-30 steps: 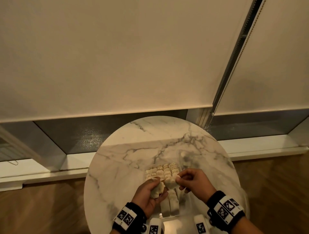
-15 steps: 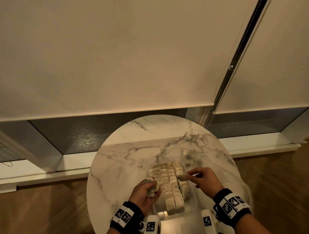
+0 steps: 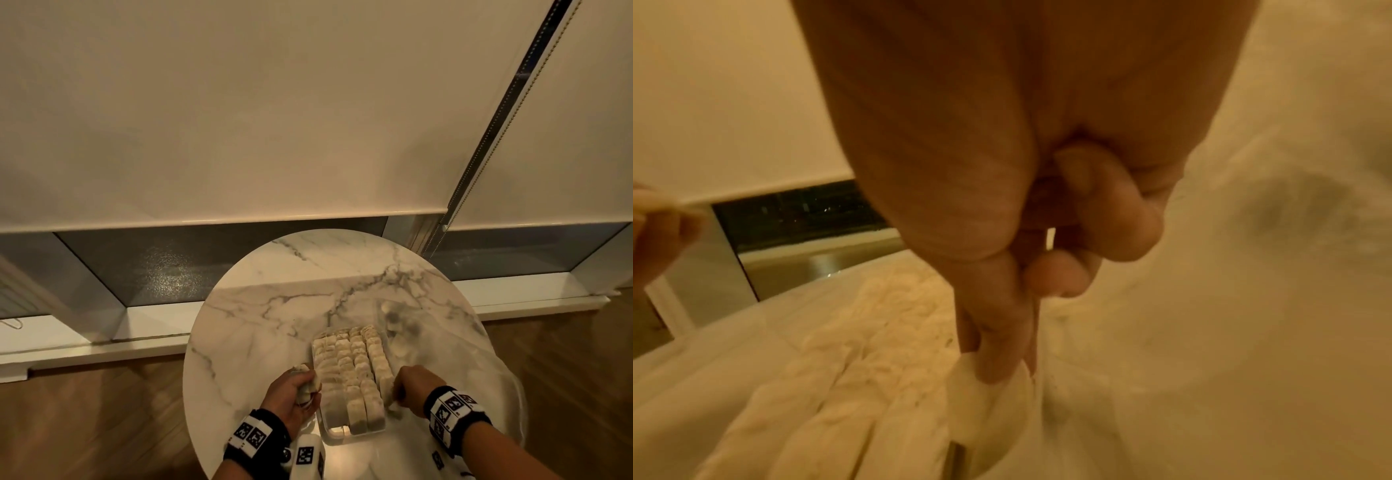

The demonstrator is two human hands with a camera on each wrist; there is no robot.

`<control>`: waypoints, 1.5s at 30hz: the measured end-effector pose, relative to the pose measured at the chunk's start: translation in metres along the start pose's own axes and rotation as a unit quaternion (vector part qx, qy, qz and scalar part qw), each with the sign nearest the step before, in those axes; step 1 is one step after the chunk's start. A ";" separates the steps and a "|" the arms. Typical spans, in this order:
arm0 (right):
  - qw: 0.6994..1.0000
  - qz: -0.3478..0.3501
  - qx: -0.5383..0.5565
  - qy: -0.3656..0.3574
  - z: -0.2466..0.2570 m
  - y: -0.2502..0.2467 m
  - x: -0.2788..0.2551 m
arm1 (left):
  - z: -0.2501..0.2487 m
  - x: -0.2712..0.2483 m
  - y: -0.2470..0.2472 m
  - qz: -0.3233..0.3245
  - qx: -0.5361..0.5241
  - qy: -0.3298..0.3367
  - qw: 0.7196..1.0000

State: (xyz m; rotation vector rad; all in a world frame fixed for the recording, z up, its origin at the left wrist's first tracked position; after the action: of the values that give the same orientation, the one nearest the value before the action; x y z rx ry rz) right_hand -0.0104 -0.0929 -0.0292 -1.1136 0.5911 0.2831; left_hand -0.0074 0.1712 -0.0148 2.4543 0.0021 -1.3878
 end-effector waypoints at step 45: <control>0.869 0.077 0.476 -0.111 0.018 -0.020 -0.033 | 0.038 -0.010 0.082 0.017 0.073 0.099 0.992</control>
State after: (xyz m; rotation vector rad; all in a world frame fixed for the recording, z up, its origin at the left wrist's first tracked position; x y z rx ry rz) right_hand -0.0213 -0.0830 0.0106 -0.0707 0.5133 0.2083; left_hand -0.0312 0.0850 -0.0018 2.6899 -0.0971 -1.1623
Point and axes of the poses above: each hand's wrist, its own x-axis towards the middle knuckle, its own y-axis out of the palm, z = x × y, the point moved 2 cm from there along x, towards the middle knuckle, and after that the axes turned 12 degrees about x, right-handed, at the moved point
